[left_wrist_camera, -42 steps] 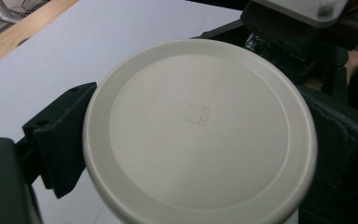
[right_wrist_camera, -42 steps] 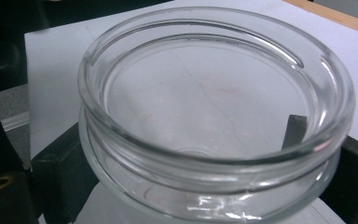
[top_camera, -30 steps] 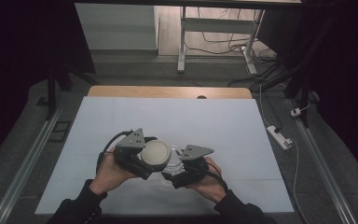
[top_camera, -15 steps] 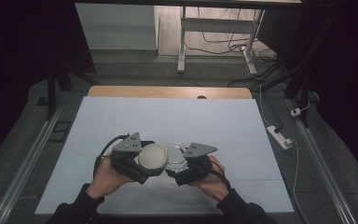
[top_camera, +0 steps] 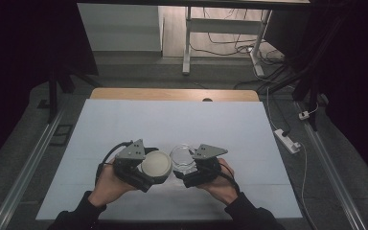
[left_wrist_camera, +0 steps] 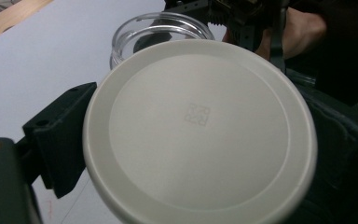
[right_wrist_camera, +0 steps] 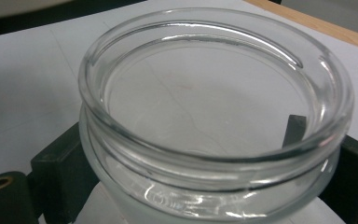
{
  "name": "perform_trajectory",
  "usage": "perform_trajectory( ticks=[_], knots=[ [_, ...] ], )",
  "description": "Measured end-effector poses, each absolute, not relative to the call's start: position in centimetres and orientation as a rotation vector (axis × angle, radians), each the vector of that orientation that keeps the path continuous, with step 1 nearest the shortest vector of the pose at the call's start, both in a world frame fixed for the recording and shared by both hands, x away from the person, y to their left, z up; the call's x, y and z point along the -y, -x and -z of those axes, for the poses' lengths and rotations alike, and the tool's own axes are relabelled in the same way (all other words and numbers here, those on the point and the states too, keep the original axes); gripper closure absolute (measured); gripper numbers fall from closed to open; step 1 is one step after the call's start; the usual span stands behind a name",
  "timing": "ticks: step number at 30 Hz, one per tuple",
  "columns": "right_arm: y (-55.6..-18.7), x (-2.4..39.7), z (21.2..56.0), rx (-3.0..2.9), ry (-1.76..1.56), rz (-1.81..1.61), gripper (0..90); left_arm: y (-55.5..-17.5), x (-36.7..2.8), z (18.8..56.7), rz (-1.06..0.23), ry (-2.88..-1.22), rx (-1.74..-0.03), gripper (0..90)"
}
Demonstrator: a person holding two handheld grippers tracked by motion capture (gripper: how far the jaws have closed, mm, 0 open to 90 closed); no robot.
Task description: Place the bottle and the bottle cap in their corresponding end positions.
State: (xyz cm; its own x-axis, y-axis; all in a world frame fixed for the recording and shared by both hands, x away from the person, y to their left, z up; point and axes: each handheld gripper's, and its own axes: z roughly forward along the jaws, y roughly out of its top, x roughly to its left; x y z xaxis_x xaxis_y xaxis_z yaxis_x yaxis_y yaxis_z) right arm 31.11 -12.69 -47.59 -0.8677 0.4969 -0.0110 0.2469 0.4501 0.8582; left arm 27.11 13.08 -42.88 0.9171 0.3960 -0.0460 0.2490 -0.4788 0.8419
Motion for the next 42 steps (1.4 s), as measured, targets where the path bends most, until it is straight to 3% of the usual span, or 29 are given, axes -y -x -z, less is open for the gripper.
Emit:
perform_trajectory(
  ticks=[22, 42],
  knots=[
    [-32.3, 13.1, 47.1, -2.378, -0.697, -1.378, 6.9, -27.2, -12.2, 45.4, -0.173, -2.128, -0.415, 7.7],
    [-35.5, 12.8, 46.9, -2.32, -0.751, -1.369, 6.9, -27.8, -10.7, 48.4, -0.155, -2.174, -0.402, 7.7]
  ],
)
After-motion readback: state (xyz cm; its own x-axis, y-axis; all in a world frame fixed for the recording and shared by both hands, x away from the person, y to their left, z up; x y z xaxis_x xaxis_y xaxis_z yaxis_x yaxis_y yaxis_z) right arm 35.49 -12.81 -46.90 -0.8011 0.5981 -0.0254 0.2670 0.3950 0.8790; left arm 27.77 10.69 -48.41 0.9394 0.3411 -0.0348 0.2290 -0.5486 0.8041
